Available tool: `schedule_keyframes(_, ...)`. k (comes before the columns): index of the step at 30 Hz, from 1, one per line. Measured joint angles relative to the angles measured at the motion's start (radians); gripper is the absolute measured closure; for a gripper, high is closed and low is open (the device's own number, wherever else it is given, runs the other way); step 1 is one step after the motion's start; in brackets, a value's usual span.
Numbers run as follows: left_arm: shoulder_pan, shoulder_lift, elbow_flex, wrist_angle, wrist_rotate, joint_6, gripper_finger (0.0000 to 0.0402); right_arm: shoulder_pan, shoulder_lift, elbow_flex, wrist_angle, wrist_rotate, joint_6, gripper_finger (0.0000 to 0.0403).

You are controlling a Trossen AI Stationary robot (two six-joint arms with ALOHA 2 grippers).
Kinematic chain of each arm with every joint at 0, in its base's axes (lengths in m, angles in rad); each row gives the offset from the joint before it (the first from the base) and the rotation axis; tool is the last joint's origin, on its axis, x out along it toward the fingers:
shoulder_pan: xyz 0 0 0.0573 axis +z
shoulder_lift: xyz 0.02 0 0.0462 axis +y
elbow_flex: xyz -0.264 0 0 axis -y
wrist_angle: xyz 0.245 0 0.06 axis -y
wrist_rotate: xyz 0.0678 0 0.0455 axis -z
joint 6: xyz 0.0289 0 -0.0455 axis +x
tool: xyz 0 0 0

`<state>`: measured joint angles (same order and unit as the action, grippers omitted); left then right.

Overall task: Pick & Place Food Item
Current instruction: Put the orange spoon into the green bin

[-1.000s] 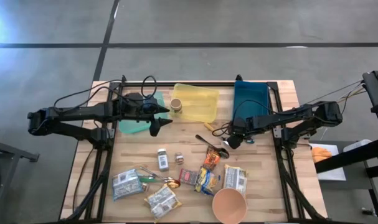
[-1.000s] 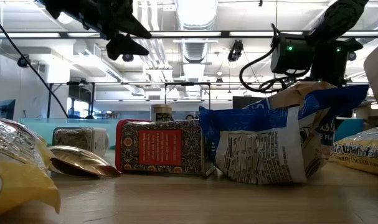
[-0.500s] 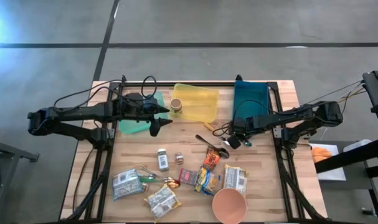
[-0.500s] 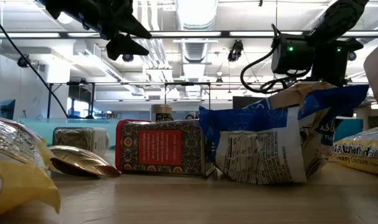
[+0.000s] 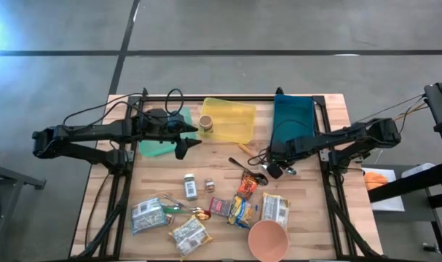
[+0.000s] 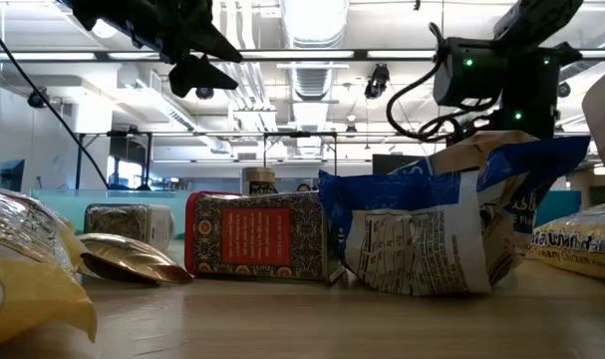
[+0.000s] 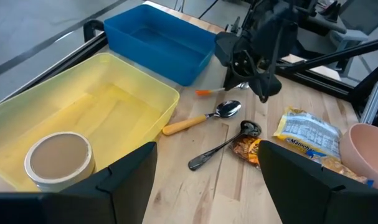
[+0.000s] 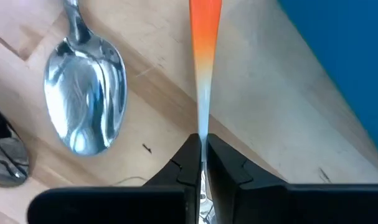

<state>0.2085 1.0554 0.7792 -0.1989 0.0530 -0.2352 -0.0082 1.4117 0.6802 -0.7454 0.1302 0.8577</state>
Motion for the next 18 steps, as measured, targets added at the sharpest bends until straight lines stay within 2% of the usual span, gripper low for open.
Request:
schedule_keyframes(9, 0.0, 0.015, 0.0, 0.02, 0.0, -0.066, 0.0119, 0.083, -0.001, 0.072, 0.004, 0.018, 0.013, 0.039)
schedule_keyframes(18, 0.0, 0.133, 0.005, 0.049, 0.004, -0.242, 0.0119, 0.161, -0.001, 0.218, -0.069, 0.147, -0.058, 0.039)
